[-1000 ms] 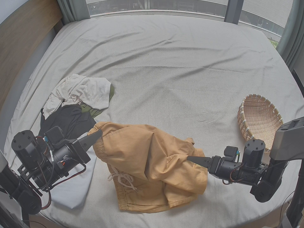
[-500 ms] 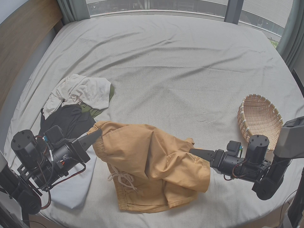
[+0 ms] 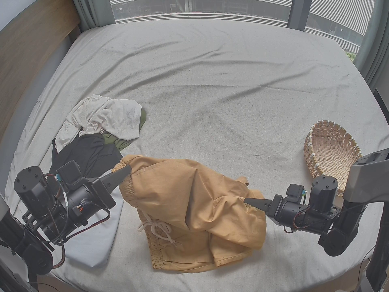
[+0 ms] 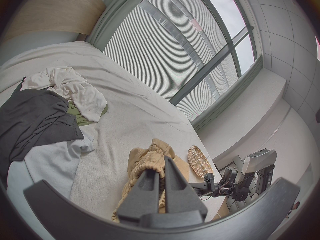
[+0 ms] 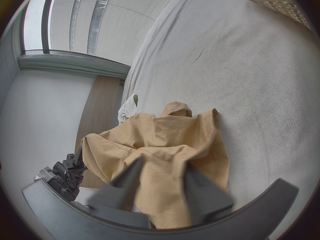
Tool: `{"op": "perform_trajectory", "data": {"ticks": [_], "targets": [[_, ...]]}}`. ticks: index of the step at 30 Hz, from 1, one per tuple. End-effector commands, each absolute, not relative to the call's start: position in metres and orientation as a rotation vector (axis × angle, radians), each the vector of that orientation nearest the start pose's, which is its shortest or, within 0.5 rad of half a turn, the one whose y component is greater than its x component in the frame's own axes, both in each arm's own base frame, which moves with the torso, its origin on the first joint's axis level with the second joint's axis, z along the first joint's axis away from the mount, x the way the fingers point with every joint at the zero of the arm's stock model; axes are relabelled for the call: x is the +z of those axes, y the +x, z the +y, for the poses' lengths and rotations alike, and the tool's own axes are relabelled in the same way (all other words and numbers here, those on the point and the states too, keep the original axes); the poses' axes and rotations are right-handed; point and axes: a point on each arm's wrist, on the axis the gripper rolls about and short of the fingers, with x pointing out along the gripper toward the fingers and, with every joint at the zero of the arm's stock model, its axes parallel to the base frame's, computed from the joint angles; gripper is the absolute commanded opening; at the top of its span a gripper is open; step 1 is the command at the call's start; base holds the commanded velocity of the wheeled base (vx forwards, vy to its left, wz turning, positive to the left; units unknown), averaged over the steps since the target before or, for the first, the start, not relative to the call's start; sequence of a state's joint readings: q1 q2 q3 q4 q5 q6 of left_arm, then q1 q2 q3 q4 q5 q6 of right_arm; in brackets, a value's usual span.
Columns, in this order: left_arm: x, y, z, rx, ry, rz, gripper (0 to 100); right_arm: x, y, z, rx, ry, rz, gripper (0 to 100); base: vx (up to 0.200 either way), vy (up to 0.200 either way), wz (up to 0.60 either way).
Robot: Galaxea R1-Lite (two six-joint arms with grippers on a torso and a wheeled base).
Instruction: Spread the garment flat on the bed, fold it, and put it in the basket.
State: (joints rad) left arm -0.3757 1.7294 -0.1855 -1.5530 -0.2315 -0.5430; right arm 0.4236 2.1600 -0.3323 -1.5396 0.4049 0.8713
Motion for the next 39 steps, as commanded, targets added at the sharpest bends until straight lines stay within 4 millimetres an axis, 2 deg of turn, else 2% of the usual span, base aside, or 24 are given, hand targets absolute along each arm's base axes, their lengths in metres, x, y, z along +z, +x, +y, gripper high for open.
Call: {"op": "perform_trajectory", "data": {"ticks": [1,5,9,13,22,23,35,39], "targets": [[0.125,0.212,-0.089,-0.596,-0.527,0.151,0,0.045,0.262,0.124,0.650,0.817,0.590,0,0.000,0.000,0.00],[0.126,0.212,-0.089,-0.597,-0.527,0.150,0,0.068,0.256,0.123,0.685,0.839,0.529,0,0.000,0.000,0.00],[0.126,0.212,-0.089,-0.597,-0.527,0.150,0,0.083,0.248,0.121,0.717,0.840,0.491,0,0.000,0.000,0.00],[0.126,0.212,-0.089,-0.595,-0.527,0.149,0,0.087,0.244,0.120,0.726,0.840,0.483,0,0.000,0.000,0.00],[0.126,0.212,-0.089,-0.597,-0.527,0.148,0,0.082,0.240,0.119,0.757,0.832,0.528,0,0.000,0.000,0.00],[0.126,0.212,-0.089,-0.597,-0.527,0.148,0,0.081,0.240,0.119,0.757,0.831,0.531,100,0.000,0.000,0.00],[0.132,0.210,-0.088,-0.601,-0.529,0.122,0,0.066,0.257,0.135,0.771,0.821,0.559,100,0.000,0.000,0.00],[0.132,0.209,-0.088,-0.603,-0.531,0.123,0,0.067,0.261,0.136,0.775,0.821,0.548,100,0.000,0.000,0.00]]}}
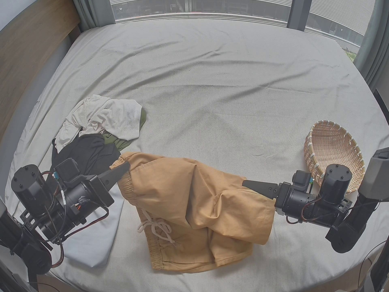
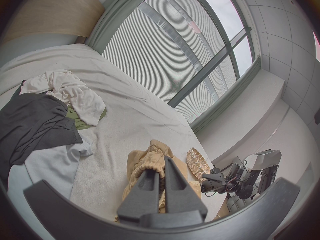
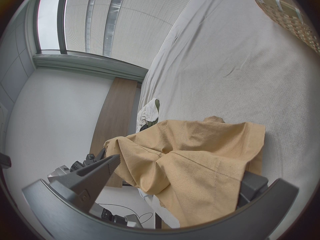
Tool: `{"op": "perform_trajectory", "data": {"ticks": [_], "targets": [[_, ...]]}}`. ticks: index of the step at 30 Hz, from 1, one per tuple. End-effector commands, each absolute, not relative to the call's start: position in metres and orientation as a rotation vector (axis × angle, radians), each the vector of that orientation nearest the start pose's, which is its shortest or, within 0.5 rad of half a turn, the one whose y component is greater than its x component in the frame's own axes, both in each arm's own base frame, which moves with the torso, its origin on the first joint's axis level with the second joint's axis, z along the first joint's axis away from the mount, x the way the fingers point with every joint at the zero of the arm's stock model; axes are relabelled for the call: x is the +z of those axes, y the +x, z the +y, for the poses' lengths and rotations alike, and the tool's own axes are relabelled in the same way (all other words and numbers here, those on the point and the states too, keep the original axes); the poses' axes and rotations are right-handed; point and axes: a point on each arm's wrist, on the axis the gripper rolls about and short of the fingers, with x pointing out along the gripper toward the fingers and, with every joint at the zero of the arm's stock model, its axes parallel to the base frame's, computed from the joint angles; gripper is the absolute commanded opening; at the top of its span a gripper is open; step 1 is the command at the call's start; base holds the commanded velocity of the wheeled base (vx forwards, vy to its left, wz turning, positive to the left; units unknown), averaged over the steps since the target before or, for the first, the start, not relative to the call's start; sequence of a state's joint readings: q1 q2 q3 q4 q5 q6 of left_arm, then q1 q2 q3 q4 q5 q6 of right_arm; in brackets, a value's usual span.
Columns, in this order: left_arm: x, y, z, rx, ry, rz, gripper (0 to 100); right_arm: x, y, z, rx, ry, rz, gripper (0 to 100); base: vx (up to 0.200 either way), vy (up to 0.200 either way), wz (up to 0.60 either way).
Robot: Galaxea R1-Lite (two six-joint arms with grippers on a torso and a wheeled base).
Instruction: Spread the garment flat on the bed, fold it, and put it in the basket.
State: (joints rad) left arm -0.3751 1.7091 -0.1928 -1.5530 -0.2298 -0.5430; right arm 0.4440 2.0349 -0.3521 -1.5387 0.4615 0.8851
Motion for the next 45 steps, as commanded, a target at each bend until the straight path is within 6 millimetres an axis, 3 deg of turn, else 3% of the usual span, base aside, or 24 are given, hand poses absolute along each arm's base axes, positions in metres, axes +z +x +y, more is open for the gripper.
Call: {"op": "perform_trajectory", "data": {"ticks": [1,9,10,22,35,45], "targets": [[0.131,0.209,-0.088,-0.602,-0.531,0.124,0,0.067,0.262,0.136,0.775,0.822,0.545,100,0.000,0.000,0.00],[0.131,0.209,-0.088,-0.603,-0.530,0.126,0,0.070,0.266,0.135,0.769,0.826,0.521,100,0.000,0.000,0.00],[0.131,0.209,-0.088,-0.602,-0.530,0.129,0,0.070,0.266,0.135,0.765,0.826,0.517,0,0.000,0.000,0.00],[0.130,0.209,-0.091,-0.613,-0.531,0.132,0,0.078,0.264,0.131,0.766,0.828,0.494,0,0.000,0.000,0.00],[0.148,0.219,-0.099,-0.654,-0.566,0.057,0,0.147,0.227,0.117,0.882,0.818,0.274,0,0.000,0.000,0.00],[0.165,0.223,-0.100,-0.717,-0.553,-0.014,0,0.153,0.219,0.111,0.886,0.751,0.223,0,0.000,0.000,0.00]]}}
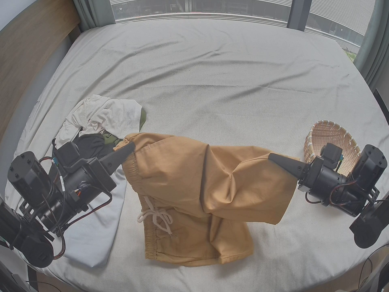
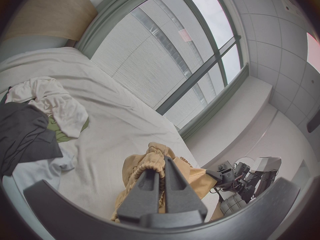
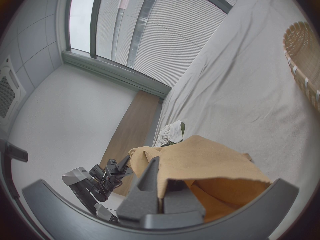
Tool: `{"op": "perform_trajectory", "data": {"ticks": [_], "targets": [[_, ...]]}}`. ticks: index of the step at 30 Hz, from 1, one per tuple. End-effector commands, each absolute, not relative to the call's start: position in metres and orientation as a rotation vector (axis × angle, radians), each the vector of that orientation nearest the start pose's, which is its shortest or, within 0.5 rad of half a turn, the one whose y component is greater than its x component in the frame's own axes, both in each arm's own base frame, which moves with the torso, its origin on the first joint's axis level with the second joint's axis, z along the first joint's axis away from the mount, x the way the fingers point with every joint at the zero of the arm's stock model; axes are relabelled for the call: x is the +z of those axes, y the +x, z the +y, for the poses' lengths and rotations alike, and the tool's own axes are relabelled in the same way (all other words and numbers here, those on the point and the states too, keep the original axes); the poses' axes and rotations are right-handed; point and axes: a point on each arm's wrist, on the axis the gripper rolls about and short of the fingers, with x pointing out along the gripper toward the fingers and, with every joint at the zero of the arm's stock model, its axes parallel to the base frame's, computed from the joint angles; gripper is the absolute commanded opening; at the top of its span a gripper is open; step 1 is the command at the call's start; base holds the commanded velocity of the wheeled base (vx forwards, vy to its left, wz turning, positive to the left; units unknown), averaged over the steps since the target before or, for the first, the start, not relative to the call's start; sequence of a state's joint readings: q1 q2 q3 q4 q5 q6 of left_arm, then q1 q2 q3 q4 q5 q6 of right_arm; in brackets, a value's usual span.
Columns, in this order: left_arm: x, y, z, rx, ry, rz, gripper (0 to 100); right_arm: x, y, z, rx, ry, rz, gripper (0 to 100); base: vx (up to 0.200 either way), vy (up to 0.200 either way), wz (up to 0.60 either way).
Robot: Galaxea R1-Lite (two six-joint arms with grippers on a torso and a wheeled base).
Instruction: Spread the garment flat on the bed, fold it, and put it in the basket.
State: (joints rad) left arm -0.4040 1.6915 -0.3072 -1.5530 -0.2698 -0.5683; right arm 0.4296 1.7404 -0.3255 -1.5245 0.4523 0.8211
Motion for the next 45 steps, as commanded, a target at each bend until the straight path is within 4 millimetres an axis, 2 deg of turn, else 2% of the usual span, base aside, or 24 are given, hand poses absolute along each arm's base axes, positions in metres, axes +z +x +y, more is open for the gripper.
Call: {"op": "perform_trajectory", "data": {"ticks": [1,10,13,19,27,32,45], "targets": [[0.165,0.223,-0.100,-0.717,-0.550,-0.017,0,0.152,0.219,0.111,0.886,0.742,0.220,0,0.000,0.000,0.00],[0.162,0.212,-0.094,-0.787,-0.528,0.019,0,0.159,0.213,0.108,0.898,0.662,0.152,0,0.000,0.000,0.00],[0.159,0.210,-0.089,-0.808,-0.470,0.022,0,0.163,0.213,0.104,0.888,0.661,0.132,0,0.000,0.000,0.00],[0.157,0.213,-0.078,-0.824,-0.397,0.010,0,0.173,0.212,0.095,0.871,0.644,0.072,0,0.000,0.000,0.00],[0.158,0.217,-0.077,-0.815,-0.340,-0.022,0,0.179,0.209,0.086,0.842,0.581,0.029,0,0.000,0.000,0.00],[0.160,0.223,-0.078,-0.812,-0.303,-0.051,0,0.181,0.213,0.081,0.819,0.567,0.010,0,0.000,0.000,0.00],[0.168,0.233,-0.065,-0.750,-0.295,-0.097,0,0.188,0.224,0.058,0.736,0.552,-0.045,0,0.000,0.000,0.00]]}}
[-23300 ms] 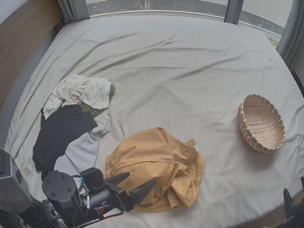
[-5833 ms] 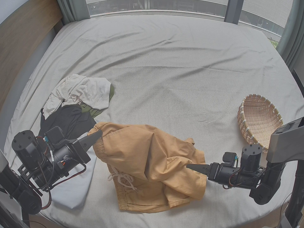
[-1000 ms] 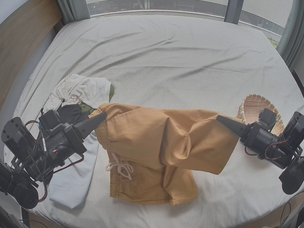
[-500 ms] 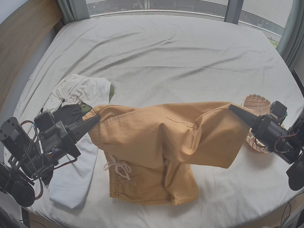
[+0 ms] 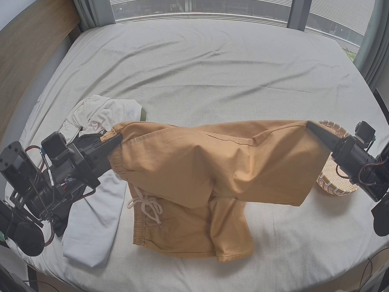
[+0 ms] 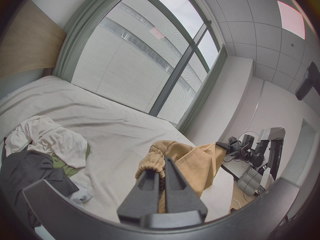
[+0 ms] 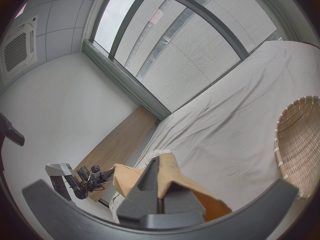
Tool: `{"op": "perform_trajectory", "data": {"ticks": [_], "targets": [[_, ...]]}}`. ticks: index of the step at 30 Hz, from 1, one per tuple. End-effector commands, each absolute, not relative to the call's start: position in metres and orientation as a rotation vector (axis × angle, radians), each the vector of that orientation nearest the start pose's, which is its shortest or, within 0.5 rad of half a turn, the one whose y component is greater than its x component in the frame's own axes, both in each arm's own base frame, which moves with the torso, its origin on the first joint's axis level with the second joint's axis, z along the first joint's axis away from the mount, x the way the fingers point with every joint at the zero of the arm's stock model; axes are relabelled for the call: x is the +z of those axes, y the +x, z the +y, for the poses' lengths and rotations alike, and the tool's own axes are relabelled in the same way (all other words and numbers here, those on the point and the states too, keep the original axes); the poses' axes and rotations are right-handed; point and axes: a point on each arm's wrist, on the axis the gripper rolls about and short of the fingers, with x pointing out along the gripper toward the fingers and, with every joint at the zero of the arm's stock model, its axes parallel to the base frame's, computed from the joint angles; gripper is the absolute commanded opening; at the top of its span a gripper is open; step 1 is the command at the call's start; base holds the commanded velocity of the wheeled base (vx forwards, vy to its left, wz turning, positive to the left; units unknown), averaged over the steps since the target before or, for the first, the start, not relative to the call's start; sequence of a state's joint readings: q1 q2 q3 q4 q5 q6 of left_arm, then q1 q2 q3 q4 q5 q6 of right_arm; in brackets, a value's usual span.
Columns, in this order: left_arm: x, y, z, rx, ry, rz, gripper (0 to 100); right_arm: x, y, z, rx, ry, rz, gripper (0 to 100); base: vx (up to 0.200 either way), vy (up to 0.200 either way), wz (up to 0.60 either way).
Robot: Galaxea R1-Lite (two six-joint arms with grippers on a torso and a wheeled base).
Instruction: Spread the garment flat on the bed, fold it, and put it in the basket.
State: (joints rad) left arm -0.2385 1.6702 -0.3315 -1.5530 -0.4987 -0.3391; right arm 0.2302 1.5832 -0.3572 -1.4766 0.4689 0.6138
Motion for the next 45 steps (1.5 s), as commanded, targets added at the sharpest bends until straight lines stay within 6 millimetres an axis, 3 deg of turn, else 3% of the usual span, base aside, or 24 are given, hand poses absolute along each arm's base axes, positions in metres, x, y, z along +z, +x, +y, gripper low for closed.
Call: {"op": "perform_trajectory", "data": {"ticks": [1,11,45], "targets": [[0.168,0.233,-0.064,-0.749,-0.296,-0.100,0,0.188,0.225,0.055,0.733,0.549,-0.047,0,0.000,0.000,0.00],[0.172,0.238,-0.055,-0.712,-0.295,-0.120,0,0.188,0.230,0.036,0.713,0.531,-0.050,0,0.000,0.000,0.00],[0.173,0.241,-0.047,-0.678,-0.297,-0.129,0,0.194,0.232,0.022,0.697,0.510,-0.079,0,0.000,0.000,0.00]]}}
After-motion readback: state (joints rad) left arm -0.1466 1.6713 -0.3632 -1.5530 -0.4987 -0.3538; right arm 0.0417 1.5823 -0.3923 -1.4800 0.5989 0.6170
